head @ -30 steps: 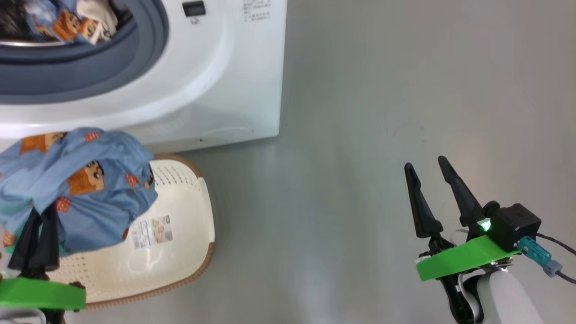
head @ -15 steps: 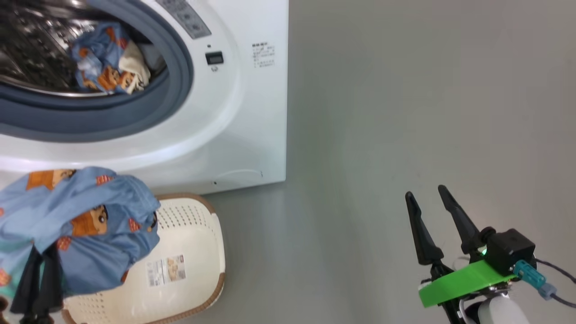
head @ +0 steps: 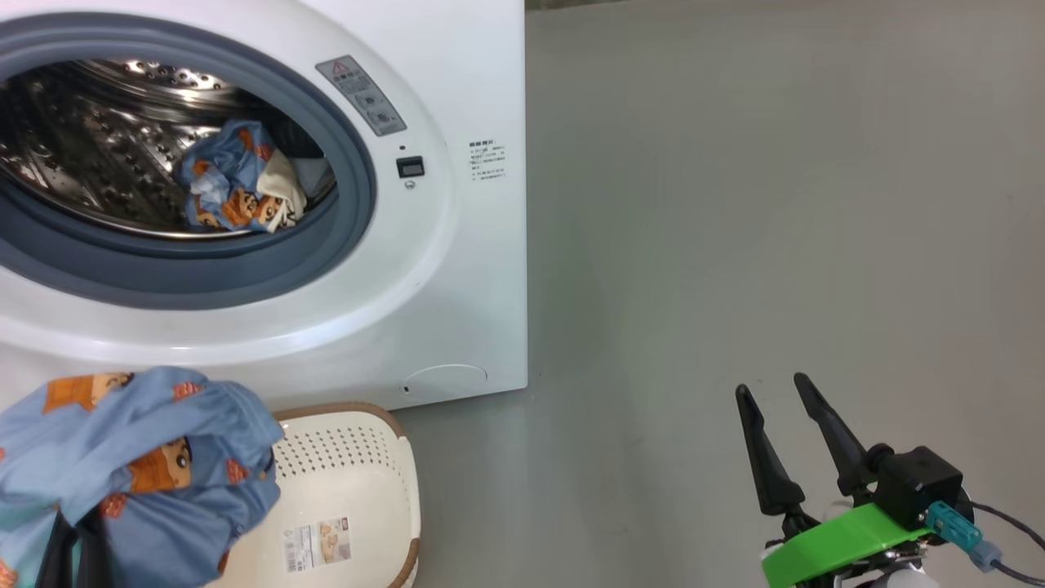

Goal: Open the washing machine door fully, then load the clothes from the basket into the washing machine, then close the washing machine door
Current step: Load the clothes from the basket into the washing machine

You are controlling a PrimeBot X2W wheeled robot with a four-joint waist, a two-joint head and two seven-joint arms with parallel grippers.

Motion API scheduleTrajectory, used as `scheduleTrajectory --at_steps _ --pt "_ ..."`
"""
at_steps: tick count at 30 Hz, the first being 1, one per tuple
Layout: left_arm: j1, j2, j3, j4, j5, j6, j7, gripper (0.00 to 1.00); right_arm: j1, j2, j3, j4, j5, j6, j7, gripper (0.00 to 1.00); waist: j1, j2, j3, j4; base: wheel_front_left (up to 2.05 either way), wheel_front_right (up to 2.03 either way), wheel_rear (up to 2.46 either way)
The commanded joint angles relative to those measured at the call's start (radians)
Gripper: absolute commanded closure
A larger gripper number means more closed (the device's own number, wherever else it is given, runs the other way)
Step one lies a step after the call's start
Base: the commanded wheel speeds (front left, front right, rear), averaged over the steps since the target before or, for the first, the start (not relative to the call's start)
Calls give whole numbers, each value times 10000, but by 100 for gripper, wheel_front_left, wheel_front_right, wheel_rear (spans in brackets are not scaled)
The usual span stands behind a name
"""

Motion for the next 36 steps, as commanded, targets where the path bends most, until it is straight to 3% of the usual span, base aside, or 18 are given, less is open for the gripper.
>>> scheduleTrajectory --at_steps 1,20,36 --pt "-58 51 405 -361 124 -27 -93 100 75 1 208 -229 -54 16 -48 0 0 0 -91 38 0 0 0" --pt "545 -349 322 -626 409 -27 -93 100 337 1 121 -300 -117 16 -48 0 0 0 -504 247 0 0 0" --pt "-489 -315 -136 -393 -109 -27 -93 100 124 1 204 -446 95 16 -48 0 0 0 429 302 0 0 0"
